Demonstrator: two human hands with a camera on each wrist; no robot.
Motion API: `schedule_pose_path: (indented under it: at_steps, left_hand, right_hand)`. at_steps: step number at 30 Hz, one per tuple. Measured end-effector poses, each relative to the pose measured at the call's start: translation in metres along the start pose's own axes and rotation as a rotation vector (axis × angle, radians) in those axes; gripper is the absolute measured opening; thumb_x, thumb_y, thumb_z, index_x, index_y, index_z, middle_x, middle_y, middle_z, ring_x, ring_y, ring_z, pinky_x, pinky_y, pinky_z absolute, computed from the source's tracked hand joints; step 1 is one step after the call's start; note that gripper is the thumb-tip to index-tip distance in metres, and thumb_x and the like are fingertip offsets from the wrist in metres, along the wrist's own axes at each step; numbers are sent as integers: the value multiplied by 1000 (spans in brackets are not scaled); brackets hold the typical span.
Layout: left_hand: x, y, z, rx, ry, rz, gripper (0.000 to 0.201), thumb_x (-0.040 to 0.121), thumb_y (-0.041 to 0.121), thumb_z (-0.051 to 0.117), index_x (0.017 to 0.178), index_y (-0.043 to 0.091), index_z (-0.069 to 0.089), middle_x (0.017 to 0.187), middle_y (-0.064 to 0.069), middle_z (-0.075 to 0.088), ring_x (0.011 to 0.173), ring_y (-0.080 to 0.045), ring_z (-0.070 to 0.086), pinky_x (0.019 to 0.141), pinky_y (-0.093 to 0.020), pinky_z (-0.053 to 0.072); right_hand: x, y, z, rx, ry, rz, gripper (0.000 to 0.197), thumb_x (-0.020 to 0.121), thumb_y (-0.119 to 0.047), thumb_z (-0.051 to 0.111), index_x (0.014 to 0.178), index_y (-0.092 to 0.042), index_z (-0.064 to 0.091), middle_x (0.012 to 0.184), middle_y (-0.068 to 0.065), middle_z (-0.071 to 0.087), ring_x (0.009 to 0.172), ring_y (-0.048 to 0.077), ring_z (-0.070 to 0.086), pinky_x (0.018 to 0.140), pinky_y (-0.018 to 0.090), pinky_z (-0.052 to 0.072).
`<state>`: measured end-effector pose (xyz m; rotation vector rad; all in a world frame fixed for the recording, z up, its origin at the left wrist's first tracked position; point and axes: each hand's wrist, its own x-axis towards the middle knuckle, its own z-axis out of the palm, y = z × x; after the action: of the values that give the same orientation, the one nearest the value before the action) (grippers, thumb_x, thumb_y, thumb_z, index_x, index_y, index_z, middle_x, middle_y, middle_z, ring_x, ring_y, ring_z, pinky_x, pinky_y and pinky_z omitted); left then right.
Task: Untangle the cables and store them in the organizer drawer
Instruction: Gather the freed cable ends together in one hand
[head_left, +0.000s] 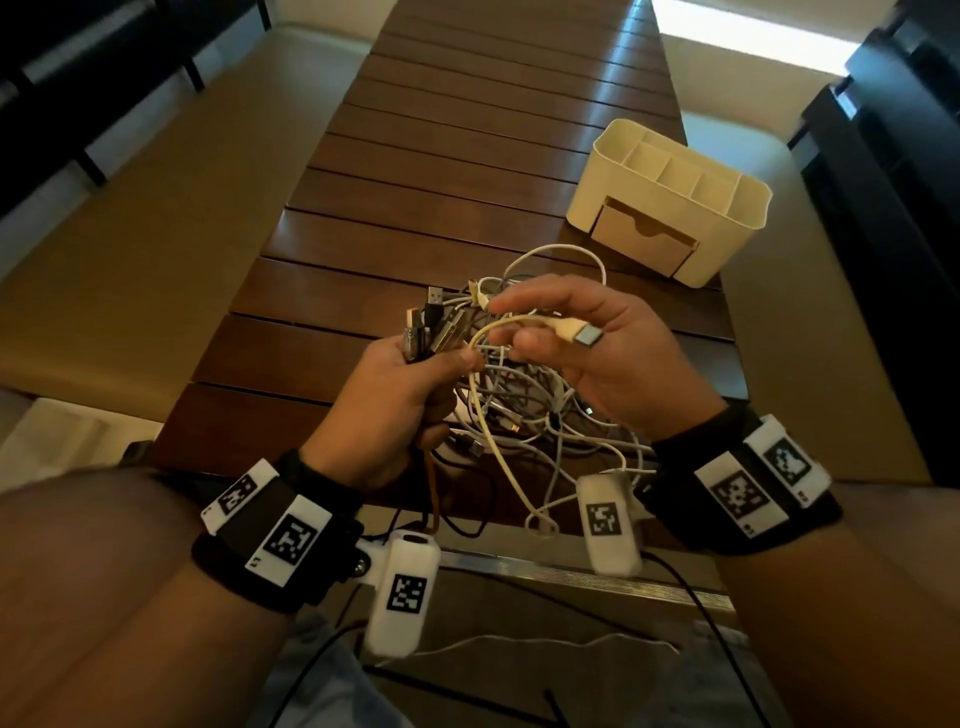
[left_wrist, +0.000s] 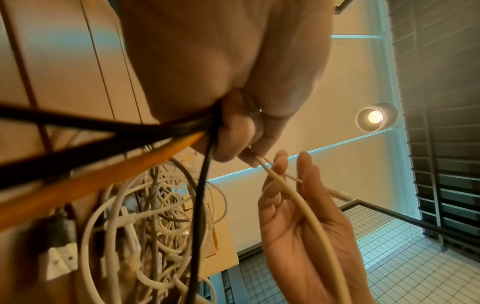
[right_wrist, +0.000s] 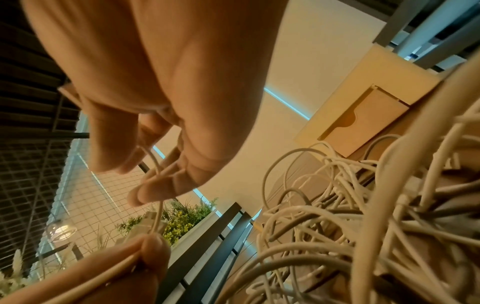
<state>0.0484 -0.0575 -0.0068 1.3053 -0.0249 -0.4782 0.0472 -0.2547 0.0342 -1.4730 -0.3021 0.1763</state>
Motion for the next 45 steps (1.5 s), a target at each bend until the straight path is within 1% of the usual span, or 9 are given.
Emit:
schedule_pose_path:
  at_steps: [7,10,15,21,28,31,37,40,45]
  left_hand:
    - [5,-4,-6,-202,-6,24,30,99,37,51,104,8,54,61,6,30,48,-8,24,44,-23,23]
    - [6,-2,-1,-382,-23,-15,39,96,46,44,102,10,56,66,2,32,54,-11,28,51,-24,28]
    - [5,-2,6,-371,53,26,32,108,33,30,100,10,51,69,0,37,59,-13,38,57,-26,36]
    - [3,-1,10,-275,143,66,24,107,24,36,96,13,53,72,1,57,67,-13,58,68,-28,54]
    - [-1,-7,22,-171,116,112,21,104,21,41,105,12,61,103,-6,73,97,-20,70,83,-34,58]
    - [-4,-7,26,-230,99,109,21,103,18,41,110,9,59,99,-6,73,90,-18,72,73,-29,58]
    - [-8,-5,30,-248,82,90,22,105,20,38,105,12,59,84,-2,72,76,-17,69,68,-32,59]
    - [-9,-4,31,-244,77,86,24,106,21,37,99,12,57,70,4,67,64,-14,64,61,-29,56]
    - [-9,-4,31,-244,78,70,26,106,23,38,104,7,59,79,-4,67,69,-19,63,65,-31,56]
  right_hand:
    - [3,0,3,-133,216,165,27,97,-19,58,123,-14,60,83,11,74,66,22,69,55,26,52]
    - [2,2,5,-141,184,206,30,98,-13,57,128,-13,49,83,14,74,66,26,71,54,29,53]
    - [1,4,9,-62,94,231,19,98,0,52,116,-4,46,99,22,73,89,32,74,68,31,58]
    - [-1,4,10,-318,120,272,11,96,-18,62,91,-10,65,87,8,76,57,18,67,47,23,45]
    - [-3,13,22,-559,118,300,17,92,-30,68,86,-16,75,79,-16,70,52,6,60,49,17,45]
    - [-4,13,27,-516,120,304,12,91,-23,69,84,-14,73,94,-15,71,49,4,60,46,13,42]
    - [-2,11,30,-437,162,256,18,90,-14,71,98,-15,55,70,3,71,52,14,64,45,24,47]
    - [-3,13,32,-457,164,213,12,91,-14,69,99,-13,59,73,3,72,54,15,66,46,22,48]
    - [-5,16,30,-498,163,133,4,93,-12,66,97,-11,68,76,2,73,58,9,69,49,17,49]
